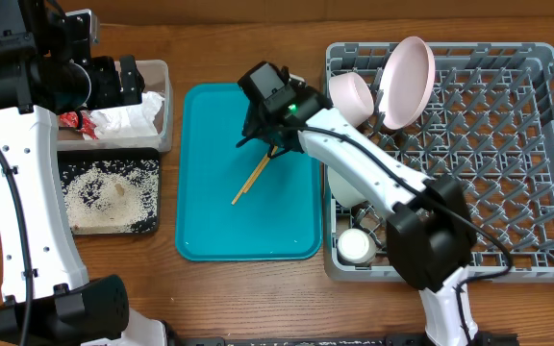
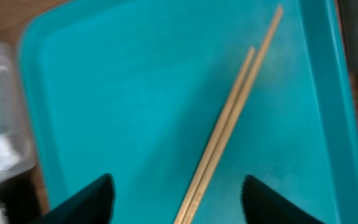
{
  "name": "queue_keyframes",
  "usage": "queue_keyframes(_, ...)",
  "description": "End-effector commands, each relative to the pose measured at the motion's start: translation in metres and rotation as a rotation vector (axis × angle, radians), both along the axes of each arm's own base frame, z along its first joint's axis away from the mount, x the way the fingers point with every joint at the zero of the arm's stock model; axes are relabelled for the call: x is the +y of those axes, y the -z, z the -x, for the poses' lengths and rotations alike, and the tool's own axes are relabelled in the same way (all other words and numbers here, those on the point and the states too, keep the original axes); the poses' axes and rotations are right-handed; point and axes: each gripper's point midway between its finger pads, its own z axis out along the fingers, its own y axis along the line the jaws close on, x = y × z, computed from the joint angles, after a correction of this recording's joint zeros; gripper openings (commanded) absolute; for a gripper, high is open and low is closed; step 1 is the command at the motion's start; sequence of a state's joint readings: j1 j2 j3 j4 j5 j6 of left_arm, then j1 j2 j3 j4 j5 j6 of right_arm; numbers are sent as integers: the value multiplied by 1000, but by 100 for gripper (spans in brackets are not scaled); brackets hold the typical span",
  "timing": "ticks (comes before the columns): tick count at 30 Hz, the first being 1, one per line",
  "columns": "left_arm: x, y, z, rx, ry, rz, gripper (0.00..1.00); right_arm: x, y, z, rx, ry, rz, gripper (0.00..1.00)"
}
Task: Sort waste into correct bins and load items into the dishwasher
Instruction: 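Lower the right gripper over the chopsticks on the teal tray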
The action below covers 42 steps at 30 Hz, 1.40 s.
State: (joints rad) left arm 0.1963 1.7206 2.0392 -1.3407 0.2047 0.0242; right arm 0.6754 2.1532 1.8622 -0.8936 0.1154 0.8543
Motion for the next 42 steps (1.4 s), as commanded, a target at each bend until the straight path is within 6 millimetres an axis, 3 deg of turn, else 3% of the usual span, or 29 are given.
queue_keyframes(1, -2, 0, -2, 1, -5, 5, 100, -3, 21, -2, 34, 49, 17, 61)
queue_keyframes(4, -2, 0, -1, 1, -5, 5, 100, -6, 43, 2, 84, 93, 35, 54)
queue_keyframes(11, -2, 0, -1, 1, -5, 5, 100, -13, 81, 9, 155, 122, 85, 52)
queue_keyframes(16, -2, 0, -2, 1, -5, 5, 100, -15, 85, 10, 163, 125, 98, 51)
queue_keyframes(24, -2, 0, -2, 1, -5, 5, 100, -35, 87, 10, 190, 182, 129, 48)
queue_keyframes(30, -2, 0, -1, 1, -5, 5, 100, -31, 88, 10, 190, 175, 114, 29)
queue_keyframes(42, -2, 0, -2, 1, -5, 5, 100, -30, 93, 12, 196, 173, 109, 26)
